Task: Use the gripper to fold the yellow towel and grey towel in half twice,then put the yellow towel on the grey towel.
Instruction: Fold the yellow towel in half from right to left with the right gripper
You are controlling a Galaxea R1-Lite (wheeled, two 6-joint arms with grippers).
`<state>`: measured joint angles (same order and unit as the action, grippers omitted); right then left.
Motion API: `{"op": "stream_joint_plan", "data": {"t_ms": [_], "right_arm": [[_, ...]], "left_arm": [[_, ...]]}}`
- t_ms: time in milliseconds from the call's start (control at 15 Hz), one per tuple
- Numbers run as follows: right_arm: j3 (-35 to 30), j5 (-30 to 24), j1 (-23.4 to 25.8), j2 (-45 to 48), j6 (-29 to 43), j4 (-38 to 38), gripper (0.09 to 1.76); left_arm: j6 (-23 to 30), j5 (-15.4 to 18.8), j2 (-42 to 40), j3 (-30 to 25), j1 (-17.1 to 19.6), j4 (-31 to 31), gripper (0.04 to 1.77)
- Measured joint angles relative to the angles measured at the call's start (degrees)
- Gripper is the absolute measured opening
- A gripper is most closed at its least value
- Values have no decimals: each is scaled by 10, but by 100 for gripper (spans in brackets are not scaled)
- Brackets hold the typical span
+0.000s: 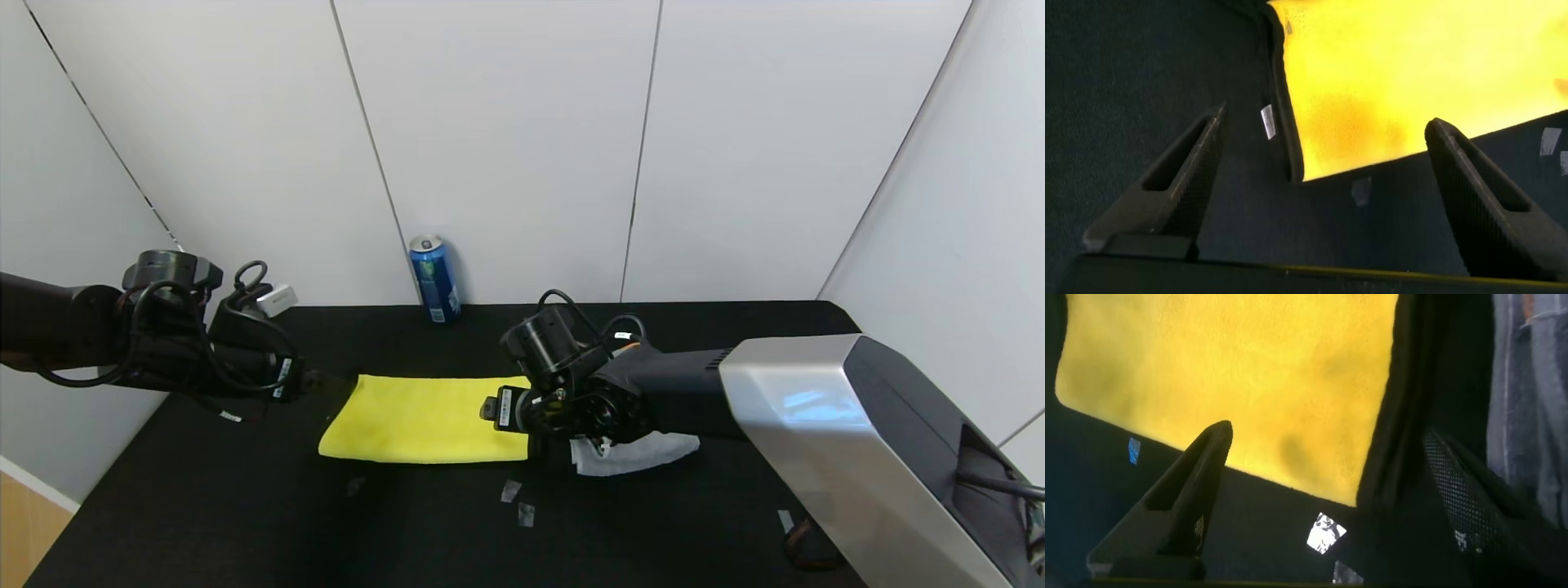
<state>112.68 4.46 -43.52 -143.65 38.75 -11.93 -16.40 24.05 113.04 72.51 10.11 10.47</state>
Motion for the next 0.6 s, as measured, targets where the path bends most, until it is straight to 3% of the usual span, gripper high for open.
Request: {"op": "stream_joint_plan", "data": {"t_ms": [600], "right_arm": [[2, -1, -5, -18, 0, 3, 170]], "left_arm": [[0, 1, -1, -4, 4, -1, 170]]}}
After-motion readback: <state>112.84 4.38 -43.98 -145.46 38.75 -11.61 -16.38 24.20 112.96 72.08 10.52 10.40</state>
